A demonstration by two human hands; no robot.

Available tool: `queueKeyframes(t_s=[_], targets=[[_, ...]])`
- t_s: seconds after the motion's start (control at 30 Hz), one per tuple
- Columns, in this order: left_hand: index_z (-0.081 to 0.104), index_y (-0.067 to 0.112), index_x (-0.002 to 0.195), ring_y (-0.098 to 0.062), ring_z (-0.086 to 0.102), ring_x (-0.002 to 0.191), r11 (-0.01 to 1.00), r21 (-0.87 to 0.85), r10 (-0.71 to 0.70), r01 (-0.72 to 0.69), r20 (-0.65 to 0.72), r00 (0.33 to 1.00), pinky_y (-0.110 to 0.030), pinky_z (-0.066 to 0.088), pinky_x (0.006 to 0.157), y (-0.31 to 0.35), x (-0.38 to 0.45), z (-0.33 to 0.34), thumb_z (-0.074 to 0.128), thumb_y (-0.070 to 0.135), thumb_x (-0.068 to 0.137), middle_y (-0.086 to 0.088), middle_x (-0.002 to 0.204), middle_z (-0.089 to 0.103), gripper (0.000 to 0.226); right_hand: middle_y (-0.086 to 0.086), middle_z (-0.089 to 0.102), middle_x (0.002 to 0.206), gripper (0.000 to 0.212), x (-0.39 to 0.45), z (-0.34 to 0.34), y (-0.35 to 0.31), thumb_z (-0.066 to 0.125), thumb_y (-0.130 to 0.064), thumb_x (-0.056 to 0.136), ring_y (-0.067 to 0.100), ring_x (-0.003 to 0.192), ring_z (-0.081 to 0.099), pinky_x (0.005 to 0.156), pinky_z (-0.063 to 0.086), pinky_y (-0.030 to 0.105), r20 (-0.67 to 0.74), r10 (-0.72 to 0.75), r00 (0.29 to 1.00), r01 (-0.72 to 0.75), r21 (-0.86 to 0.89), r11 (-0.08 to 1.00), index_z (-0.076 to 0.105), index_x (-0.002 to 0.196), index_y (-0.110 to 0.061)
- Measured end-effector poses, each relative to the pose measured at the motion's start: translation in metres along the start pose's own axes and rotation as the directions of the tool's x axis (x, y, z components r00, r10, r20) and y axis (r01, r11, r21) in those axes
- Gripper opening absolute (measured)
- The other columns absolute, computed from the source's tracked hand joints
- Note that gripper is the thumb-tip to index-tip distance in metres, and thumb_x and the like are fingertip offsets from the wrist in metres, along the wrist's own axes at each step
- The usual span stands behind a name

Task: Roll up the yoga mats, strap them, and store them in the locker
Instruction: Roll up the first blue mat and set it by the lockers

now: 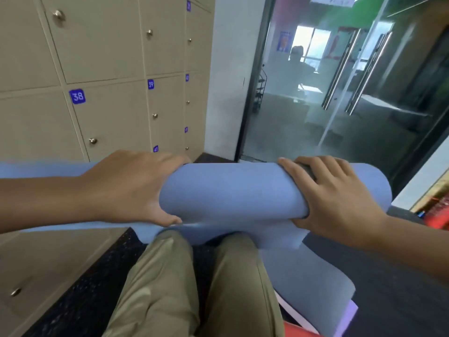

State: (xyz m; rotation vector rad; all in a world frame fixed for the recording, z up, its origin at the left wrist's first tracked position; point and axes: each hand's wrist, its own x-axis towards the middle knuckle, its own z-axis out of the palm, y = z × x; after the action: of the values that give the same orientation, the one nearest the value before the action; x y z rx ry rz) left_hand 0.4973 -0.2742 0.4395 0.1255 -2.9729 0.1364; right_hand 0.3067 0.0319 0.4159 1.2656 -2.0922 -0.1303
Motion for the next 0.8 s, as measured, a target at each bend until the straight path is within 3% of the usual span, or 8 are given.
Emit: queueKeyframes(t_s=[0.17,0.27,0.43,0.57,0.67,0.8], targets=[[0.03,0.058,0.13,-0.001,0.059,0.099,0.998,-0.065,0.026,-0.018,0.127,0.992,-0.032,0.048,0.077,0.02,-0.036,0.031,0.059,0.087,0.055,0.032,0.113,0.054,0.085,0.015,0.06,0.126,0.098,-0.059,-0.007,-0.033,0.078,-0.051,0.064,0.04,0.109,0.058,0.091,0.045,0.052,0.093,0.01,0.996,-0.01,0.003,1.0,0.049,0.15,-0.014],[0.026,0.056,0.131,0.002,0.057,0.103,0.992,-0.12,0.053,-0.026,0.234,0.971,-0.028,0.047,0.081,0.031,-0.059,0.056,0.052,0.092,0.053,0.03,0.115,0.052,0.09,0.014,0.062,0.122,0.092,-0.092,-0.006,-0.057,0.068,-0.055,0.067,0.04,0.105,0.061,0.089,0.048,0.054,0.169,0.0,0.986,-0.005,0.028,1.0,0.051,0.148,-0.014],[0.028,0.054,0.133,0.003,0.057,0.109,0.985,-0.173,0.086,-0.022,0.374,0.923,-0.032,0.049,0.088,0.042,-0.097,0.111,0.054,0.093,0.051,0.027,0.12,0.051,0.095,0.014,0.063,0.115,0.097,-0.139,0.003,-0.098,0.078,-0.05,0.058,0.039,0.095,0.063,0.081,0.053,0.053,0.266,-0.012,0.964,-0.014,0.098,0.995,0.054,0.145,-0.014],[0.029,0.053,0.132,0.002,0.056,0.115,0.983,-0.176,0.119,-0.041,0.458,0.881,-0.024,0.045,0.087,0.054,-0.109,0.142,0.056,0.091,0.049,0.028,0.123,0.049,0.095,0.013,0.063,0.114,0.097,-0.163,0.021,-0.118,0.075,-0.052,0.058,0.037,0.094,0.064,0.081,0.054,0.051,0.404,-0.036,0.914,-0.034,0.165,0.986,0.052,0.145,-0.014],[0.033,0.053,0.13,0.003,0.053,0.115,0.974,-0.219,0.153,-0.052,0.475,0.867,-0.021,0.042,0.085,0.053,-0.105,0.153,0.06,0.09,0.046,0.028,0.12,0.048,0.095,0.011,0.062,0.118,0.1,-0.174,0.034,-0.123,0.071,-0.057,0.059,0.035,0.097,0.063,0.082,0.054,0.049,0.53,-0.054,0.846,-0.067,0.206,0.976,0.049,0.148,-0.015],[0.039,0.048,0.134,0.001,0.042,0.11,0.943,-0.314,0.246,-0.111,0.431,0.868,-0.028,0.048,0.088,0.046,-0.101,0.159,0.066,0.087,0.046,0.027,0.119,0.034,0.099,0.008,0.061,0.124,0.101,-0.177,0.045,-0.124,0.07,-0.057,0.063,0.033,0.101,0.062,0.084,0.053,0.049,0.599,-0.062,0.798,-0.117,0.254,0.96,0.043,0.151,-0.018]])
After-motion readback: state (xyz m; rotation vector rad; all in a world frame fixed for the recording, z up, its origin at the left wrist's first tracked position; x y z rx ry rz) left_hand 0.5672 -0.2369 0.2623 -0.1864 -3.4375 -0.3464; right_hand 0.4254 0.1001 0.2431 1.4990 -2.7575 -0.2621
